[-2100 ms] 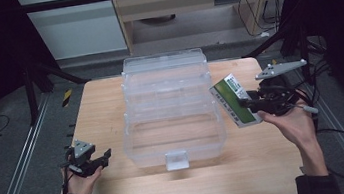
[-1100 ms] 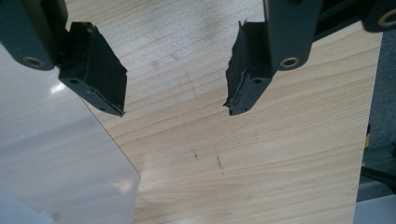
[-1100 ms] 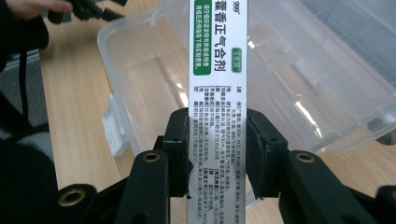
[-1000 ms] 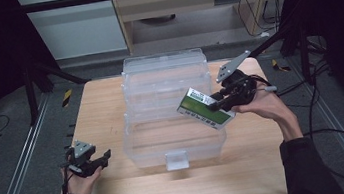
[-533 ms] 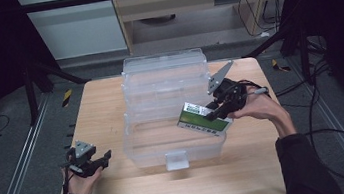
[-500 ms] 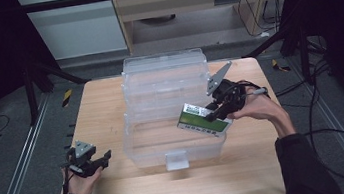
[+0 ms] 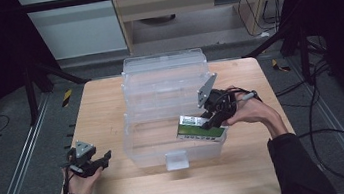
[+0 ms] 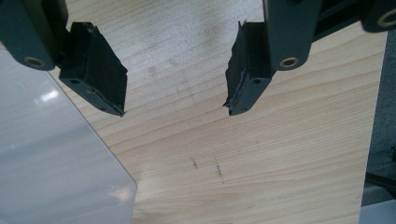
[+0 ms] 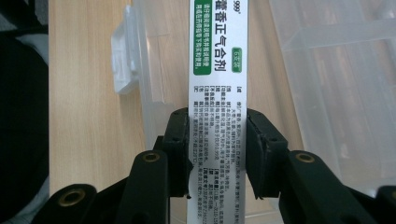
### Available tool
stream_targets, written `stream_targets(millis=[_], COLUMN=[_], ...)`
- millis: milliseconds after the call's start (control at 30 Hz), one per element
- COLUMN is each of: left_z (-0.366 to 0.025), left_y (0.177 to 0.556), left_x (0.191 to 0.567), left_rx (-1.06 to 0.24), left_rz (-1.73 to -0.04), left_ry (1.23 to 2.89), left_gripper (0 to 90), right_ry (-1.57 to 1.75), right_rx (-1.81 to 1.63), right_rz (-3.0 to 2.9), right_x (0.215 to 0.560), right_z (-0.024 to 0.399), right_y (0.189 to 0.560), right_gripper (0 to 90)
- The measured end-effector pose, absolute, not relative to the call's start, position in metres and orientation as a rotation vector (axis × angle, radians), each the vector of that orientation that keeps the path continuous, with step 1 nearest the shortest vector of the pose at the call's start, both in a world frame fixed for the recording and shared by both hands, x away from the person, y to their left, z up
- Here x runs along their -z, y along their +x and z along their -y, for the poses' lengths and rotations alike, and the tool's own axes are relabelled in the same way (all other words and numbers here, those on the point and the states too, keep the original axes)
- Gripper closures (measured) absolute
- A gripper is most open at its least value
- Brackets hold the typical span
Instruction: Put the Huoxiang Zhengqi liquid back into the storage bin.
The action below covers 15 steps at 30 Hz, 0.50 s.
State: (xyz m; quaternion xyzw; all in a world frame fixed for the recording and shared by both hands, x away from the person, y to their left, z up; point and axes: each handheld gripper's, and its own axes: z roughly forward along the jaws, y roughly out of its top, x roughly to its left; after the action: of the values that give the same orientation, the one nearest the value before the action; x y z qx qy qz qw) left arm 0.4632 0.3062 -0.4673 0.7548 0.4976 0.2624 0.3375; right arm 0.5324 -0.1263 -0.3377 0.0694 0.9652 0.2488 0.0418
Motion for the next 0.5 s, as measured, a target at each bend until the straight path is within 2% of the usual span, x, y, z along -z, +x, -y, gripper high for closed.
stream_targets(millis=[500], left_z=[-0.305], left_y=[0.464], left_x=[0.469], left_rx=[-0.683], left_rz=[-1.295], left_ry=[1.978], left_gripper=[37.8], right_ry=[0.067], right_rx=[-0.645], right_rz=[-3.004], right_x=[0.358], right_z=[0.111], right_y=[0.533], right_gripper=[64.6])
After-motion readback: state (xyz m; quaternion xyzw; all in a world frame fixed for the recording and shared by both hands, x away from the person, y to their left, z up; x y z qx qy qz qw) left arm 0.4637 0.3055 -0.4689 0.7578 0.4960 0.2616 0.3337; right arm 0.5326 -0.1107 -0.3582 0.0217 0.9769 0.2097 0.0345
